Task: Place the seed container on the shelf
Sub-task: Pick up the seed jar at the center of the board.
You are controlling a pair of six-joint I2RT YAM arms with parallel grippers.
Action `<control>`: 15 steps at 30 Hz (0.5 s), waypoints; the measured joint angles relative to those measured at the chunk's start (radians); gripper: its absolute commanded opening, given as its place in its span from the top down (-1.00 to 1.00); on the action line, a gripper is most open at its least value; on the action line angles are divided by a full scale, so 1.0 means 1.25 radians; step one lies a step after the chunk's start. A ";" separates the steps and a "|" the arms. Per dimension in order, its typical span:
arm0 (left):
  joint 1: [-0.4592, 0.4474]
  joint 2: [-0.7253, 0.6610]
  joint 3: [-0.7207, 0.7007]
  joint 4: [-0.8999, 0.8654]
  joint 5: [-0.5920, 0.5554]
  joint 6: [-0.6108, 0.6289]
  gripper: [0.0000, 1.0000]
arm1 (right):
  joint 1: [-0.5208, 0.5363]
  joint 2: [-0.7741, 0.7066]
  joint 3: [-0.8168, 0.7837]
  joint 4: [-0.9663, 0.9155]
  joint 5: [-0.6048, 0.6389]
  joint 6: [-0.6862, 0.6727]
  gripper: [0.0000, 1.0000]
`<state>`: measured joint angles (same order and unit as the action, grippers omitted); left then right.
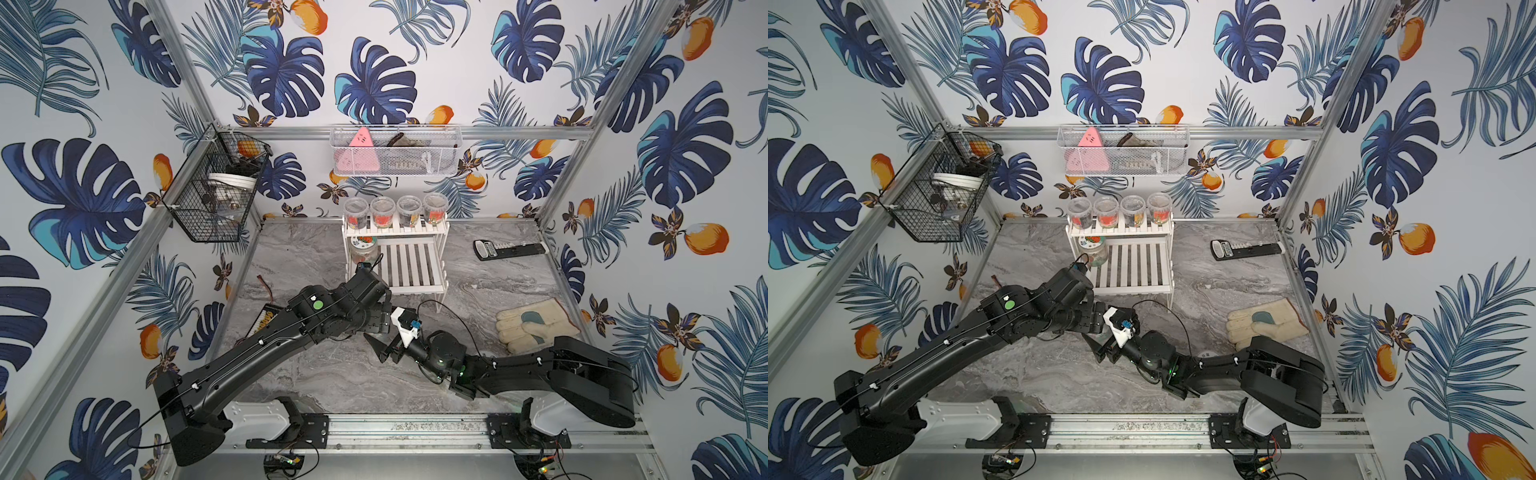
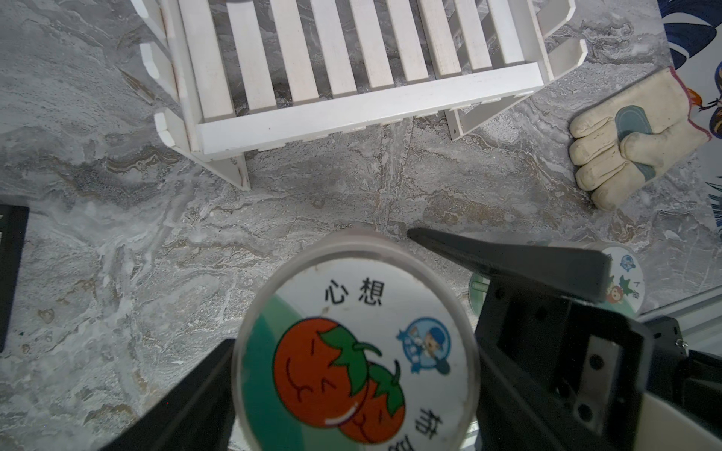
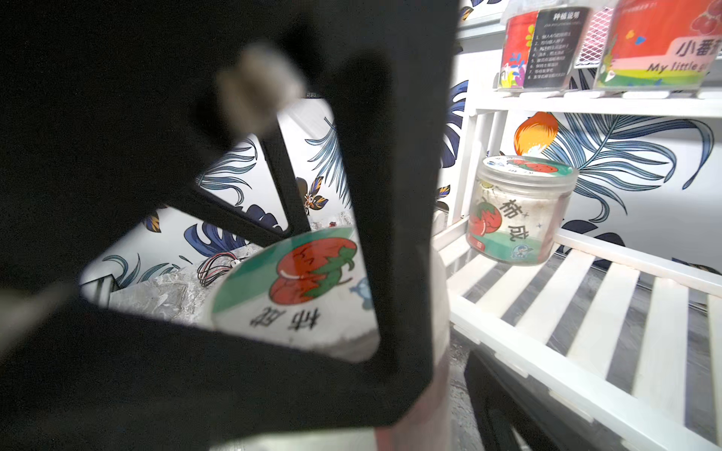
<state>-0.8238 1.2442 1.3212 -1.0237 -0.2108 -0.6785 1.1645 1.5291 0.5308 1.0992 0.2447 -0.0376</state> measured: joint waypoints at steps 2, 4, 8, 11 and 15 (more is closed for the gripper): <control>0.000 -0.001 0.000 -0.001 -0.004 0.000 -0.54 | -0.003 0.004 0.002 0.001 -0.008 0.004 -0.87; -0.001 -0.001 0.000 -0.001 -0.005 0.000 -0.55 | -0.005 0.005 0.002 0.001 -0.016 0.009 -0.81; -0.003 0.001 0.000 0.002 -0.008 0.001 -0.54 | -0.007 0.004 0.002 0.000 -0.020 0.013 -0.81; -0.006 0.003 0.000 0.005 -0.010 0.001 -0.54 | -0.009 0.000 0.002 -0.005 -0.016 0.012 -0.92; -0.009 0.012 0.006 0.005 -0.019 0.001 -0.54 | -0.013 -0.003 0.002 -0.012 -0.011 0.015 -0.89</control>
<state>-0.8352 1.2591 1.3289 -1.0176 -0.2344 -0.6773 1.1481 1.5249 0.5339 1.0840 0.2310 -0.0185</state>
